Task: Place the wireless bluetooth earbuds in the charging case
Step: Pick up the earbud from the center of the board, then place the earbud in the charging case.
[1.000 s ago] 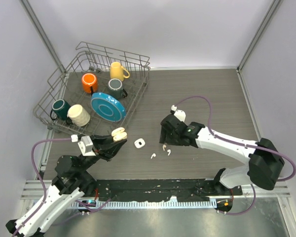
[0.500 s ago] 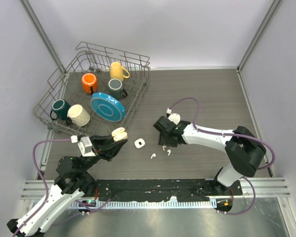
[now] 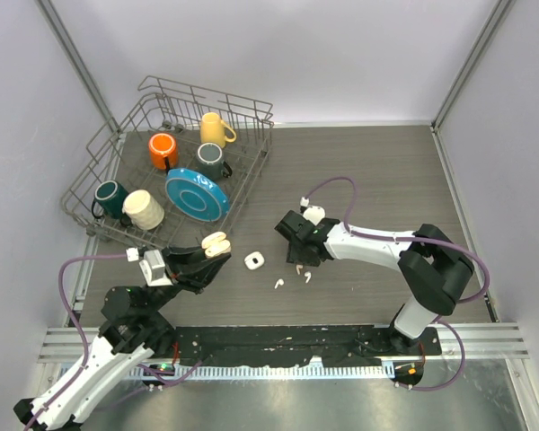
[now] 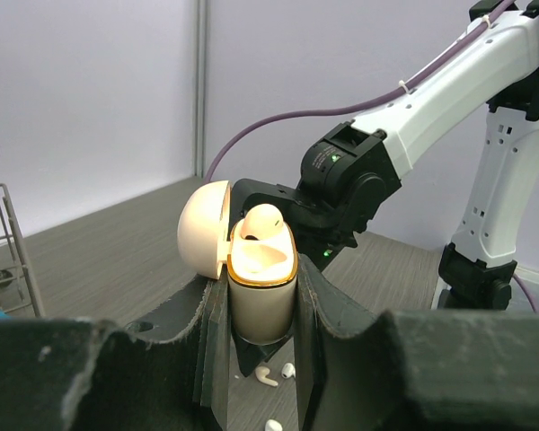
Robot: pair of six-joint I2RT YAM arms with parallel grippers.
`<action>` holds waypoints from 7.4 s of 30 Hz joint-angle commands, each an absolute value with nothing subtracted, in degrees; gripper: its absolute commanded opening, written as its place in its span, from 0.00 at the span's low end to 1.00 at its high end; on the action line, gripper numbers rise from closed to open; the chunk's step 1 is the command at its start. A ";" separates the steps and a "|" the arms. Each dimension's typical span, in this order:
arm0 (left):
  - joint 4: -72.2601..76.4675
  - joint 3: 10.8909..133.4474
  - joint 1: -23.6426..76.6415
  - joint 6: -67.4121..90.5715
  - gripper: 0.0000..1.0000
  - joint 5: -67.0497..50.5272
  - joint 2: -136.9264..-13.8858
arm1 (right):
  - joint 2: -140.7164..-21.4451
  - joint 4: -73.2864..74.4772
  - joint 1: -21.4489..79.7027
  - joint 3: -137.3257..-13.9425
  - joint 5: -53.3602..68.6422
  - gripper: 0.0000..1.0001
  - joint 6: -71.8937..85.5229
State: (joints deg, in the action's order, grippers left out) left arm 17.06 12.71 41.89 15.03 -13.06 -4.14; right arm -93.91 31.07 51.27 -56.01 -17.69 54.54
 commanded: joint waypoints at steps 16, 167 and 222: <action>19.78 12.48 41.84 15.82 0.00 -12.39 -2.99 | -95.19 29.71 51.42 -55.99 -18.90 0.42 57.22; 32.87 10.55 41.84 18.54 0.00 -18.54 -16.26 | -75.67 -54.76 88.24 -48.07 -45.62 0.01 11.60; 35.16 10.90 41.84 18.02 0.00 -17.84 -14.06 | -76.11 -24.53 86.31 -55.72 -47.36 0.01 16.52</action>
